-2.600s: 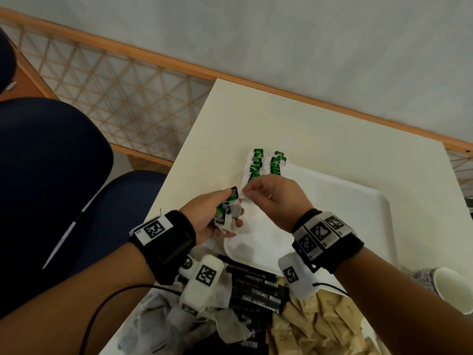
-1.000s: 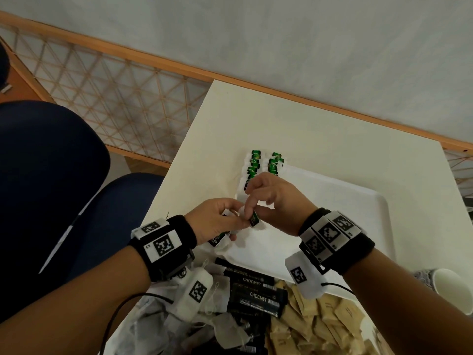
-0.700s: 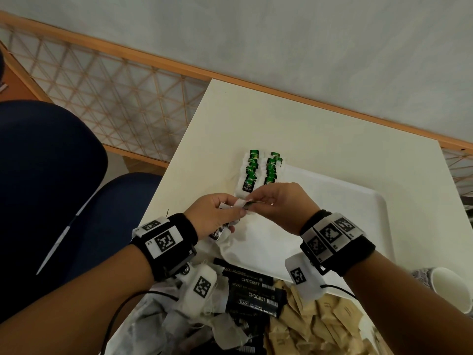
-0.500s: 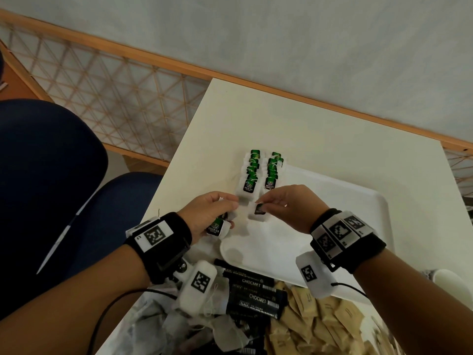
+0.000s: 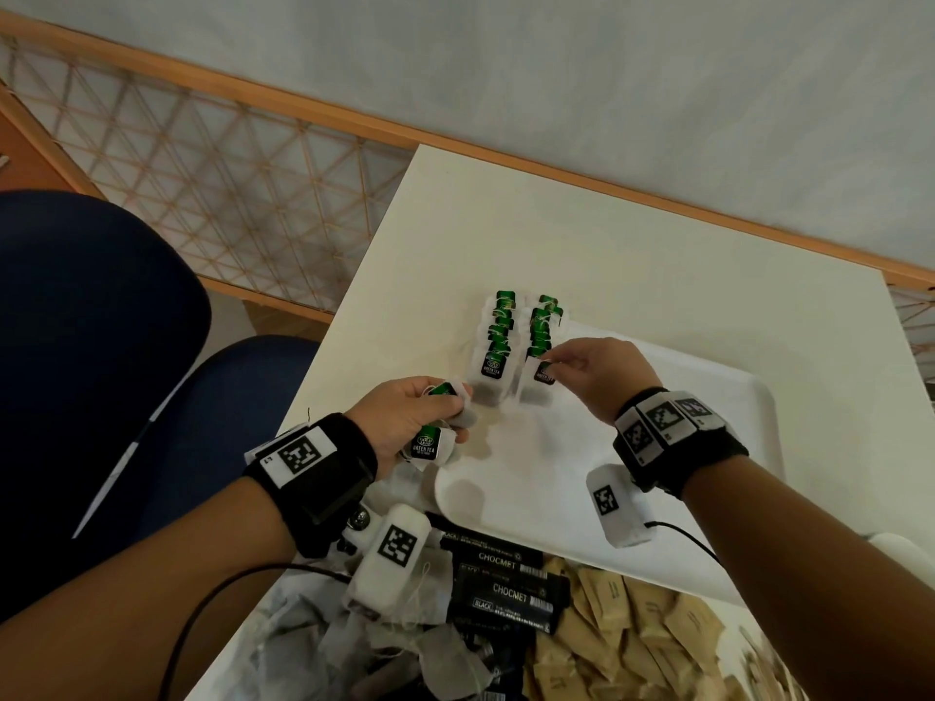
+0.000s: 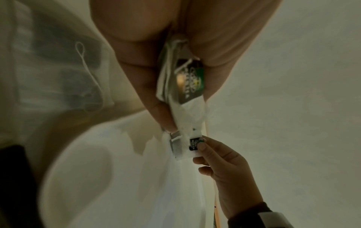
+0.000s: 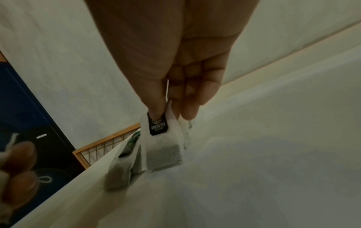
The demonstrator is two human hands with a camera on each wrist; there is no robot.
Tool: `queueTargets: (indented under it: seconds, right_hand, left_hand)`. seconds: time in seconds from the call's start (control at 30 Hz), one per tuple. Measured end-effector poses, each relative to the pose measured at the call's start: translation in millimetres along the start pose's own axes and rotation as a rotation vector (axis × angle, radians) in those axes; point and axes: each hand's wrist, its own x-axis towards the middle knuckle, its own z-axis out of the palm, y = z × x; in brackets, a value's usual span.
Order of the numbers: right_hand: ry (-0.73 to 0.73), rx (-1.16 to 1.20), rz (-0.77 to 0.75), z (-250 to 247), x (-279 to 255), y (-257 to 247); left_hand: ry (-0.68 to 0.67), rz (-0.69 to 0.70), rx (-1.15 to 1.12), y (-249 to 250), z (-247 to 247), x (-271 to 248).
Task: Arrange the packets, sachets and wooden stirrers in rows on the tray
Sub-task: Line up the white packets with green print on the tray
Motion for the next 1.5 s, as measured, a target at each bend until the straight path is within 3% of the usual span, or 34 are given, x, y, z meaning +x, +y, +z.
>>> queueTargets:
  seconds: [0.27,0.43,0.63,0.87,1.07,1.2,1.3,1.5]
  right_hand:
    - [0.021,0.032,-0.004,1,2,1]
    - [0.142,0.136,-0.099,2,-6,-10]
    - [-0.155,0.188,-0.226,8,-24,-51]
    - [-0.103,0.354,-0.175,7,-27,-57]
    - [-0.143,0.242,-0.197,7,-30,-55]
    - [-0.186,0.184,-0.157,9,-28,-50]
    - [-0.232,0.124,-0.126,15,-25,-44]
    - [-0.193,0.077,-0.102,22,-6,-39]
  left_hand:
    - [0.018,0.027,0.036,4,3,-1]
    - [0.042,0.045,0.024,5,4,-3]
    - [0.006,0.13,0.145,2,9,-1]
    - [0.007,0.137,0.229,0,5,-2]
    - [-0.012,0.116,0.293,-4,0,-1]
    - [0.088,0.095,0.219,-4,-6,2]
    - [0.146,-0.013,0.031,0,-14,3]
    - [0.192,-0.096,-0.196,8,-27,6]
